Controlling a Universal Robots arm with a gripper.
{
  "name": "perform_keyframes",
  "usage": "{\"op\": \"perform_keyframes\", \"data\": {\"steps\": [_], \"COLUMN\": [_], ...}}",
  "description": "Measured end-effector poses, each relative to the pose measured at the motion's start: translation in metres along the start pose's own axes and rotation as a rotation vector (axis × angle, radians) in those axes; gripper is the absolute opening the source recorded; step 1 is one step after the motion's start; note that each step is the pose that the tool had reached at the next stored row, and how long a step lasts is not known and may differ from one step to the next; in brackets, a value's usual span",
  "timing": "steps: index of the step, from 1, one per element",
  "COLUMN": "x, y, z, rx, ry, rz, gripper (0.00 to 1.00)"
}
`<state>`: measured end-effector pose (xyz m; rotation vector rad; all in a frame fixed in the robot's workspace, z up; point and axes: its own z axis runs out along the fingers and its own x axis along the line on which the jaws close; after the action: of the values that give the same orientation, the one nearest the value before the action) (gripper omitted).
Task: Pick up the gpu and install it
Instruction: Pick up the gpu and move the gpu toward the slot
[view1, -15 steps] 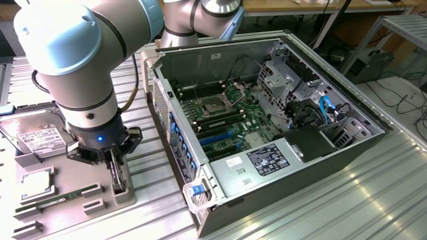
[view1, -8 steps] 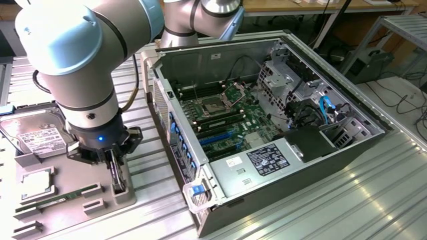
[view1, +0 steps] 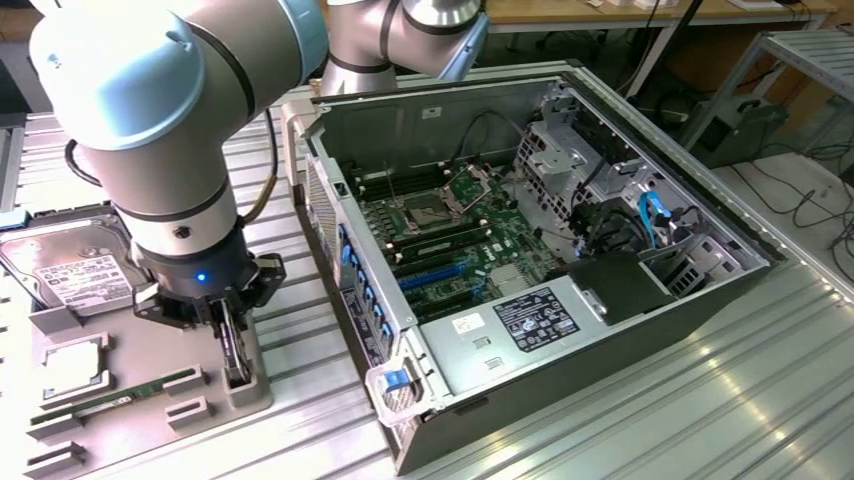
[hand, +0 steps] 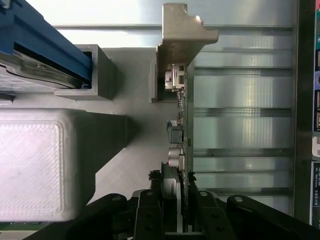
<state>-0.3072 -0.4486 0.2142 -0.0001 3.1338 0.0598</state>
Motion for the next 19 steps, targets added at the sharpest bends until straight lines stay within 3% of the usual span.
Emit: {"op": "perform_keyframes", "data": {"steps": [15,19], "x": [0.0,0.0], "y": [0.0016,0.0018], "z": [-0.0446,-0.0471], "rx": [0.0004,-0.0004], "ry": [0.0005,0.0004], "rz": [0.001,0.002], "gripper": [0.29,0.29]}}
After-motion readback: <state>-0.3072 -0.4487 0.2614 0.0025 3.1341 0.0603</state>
